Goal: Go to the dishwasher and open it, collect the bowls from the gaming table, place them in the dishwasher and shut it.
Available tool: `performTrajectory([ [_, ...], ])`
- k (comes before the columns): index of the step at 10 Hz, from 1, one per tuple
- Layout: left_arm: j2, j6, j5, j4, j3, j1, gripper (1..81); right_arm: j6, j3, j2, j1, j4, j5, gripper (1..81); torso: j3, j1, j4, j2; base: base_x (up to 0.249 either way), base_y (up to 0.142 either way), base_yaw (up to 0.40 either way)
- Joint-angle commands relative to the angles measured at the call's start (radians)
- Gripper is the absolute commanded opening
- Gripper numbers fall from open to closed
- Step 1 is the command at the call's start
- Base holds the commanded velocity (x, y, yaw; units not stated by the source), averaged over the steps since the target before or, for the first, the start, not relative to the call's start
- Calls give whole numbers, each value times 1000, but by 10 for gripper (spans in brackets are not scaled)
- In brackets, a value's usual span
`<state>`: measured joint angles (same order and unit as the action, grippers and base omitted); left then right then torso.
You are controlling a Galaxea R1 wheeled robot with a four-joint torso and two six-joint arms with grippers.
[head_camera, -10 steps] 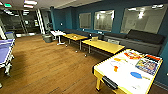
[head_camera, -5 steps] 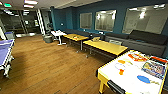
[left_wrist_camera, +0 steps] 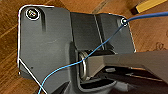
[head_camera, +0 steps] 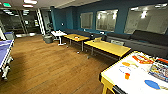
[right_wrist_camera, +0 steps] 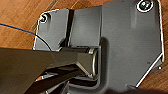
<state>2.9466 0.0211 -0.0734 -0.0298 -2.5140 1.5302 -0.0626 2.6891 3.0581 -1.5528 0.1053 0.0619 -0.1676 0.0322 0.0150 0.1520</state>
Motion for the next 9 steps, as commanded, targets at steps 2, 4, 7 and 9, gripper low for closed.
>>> performTrajectory([
  [2, -3, -4, 53, 1, 11, -40, 811, 4, -9, 6, 42, 5, -51, 811, 0, 0, 0, 0, 179, 81, 0],
  [4, -1, -4, 53, 1, 11, -40, 811, 4, -9, 6, 42, 5, -51, 811, 0, 0, 0, 0, 179, 78, 0],
  [7, -3, -4, 53, 1, 11, -40, 811, 4, -9, 6, 42, 5, -51, 811, 0, 0, 0, 0, 164, 48, 0],
  [9, -3, -4, 55, 2, 11, -41, 811, 4, -9, 6, 42, 5, -51, 811, 0, 1, 0, -1, 31, 0, 0],
])
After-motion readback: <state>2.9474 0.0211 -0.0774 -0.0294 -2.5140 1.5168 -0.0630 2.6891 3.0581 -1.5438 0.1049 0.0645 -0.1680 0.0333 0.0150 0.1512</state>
